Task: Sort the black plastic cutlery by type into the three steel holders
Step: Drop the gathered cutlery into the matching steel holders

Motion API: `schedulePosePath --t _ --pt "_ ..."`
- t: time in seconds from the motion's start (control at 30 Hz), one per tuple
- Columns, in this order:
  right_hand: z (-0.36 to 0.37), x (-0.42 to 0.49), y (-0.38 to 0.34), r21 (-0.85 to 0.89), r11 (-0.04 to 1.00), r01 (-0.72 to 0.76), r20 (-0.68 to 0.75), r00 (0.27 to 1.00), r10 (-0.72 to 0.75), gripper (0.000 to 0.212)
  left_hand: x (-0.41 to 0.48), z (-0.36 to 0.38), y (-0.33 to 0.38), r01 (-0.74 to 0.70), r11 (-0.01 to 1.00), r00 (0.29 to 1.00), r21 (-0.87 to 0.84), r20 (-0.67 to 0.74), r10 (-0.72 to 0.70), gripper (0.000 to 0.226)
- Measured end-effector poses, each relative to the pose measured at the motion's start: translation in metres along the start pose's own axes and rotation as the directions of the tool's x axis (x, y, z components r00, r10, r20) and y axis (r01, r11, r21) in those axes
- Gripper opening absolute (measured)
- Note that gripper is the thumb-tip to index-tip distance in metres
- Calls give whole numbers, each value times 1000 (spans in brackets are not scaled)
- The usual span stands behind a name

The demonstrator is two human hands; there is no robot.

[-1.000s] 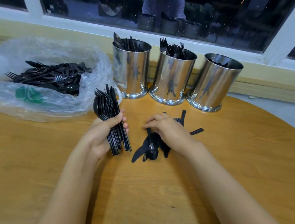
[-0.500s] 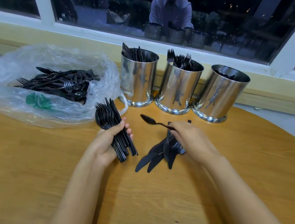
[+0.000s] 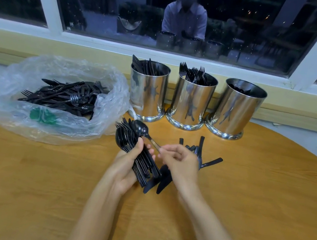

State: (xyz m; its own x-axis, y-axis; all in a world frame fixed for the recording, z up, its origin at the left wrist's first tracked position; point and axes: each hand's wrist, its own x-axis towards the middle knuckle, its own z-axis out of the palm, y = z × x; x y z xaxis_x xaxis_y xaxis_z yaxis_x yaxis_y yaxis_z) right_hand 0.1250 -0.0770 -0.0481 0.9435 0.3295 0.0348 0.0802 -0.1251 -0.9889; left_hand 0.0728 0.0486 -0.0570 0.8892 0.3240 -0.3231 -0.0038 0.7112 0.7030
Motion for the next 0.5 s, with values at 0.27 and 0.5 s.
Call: schedulePosePath --t 0.27,0.5 --pt "8 -5 0 -225 937 268 151 959 -238 4 -5 8 1 -16 1000 998 25 -62 17 15" --pt "-30 47 -40 -126 992 22 195 981 3 33 -18 25 5 -103 916 987 388 155 45 19"
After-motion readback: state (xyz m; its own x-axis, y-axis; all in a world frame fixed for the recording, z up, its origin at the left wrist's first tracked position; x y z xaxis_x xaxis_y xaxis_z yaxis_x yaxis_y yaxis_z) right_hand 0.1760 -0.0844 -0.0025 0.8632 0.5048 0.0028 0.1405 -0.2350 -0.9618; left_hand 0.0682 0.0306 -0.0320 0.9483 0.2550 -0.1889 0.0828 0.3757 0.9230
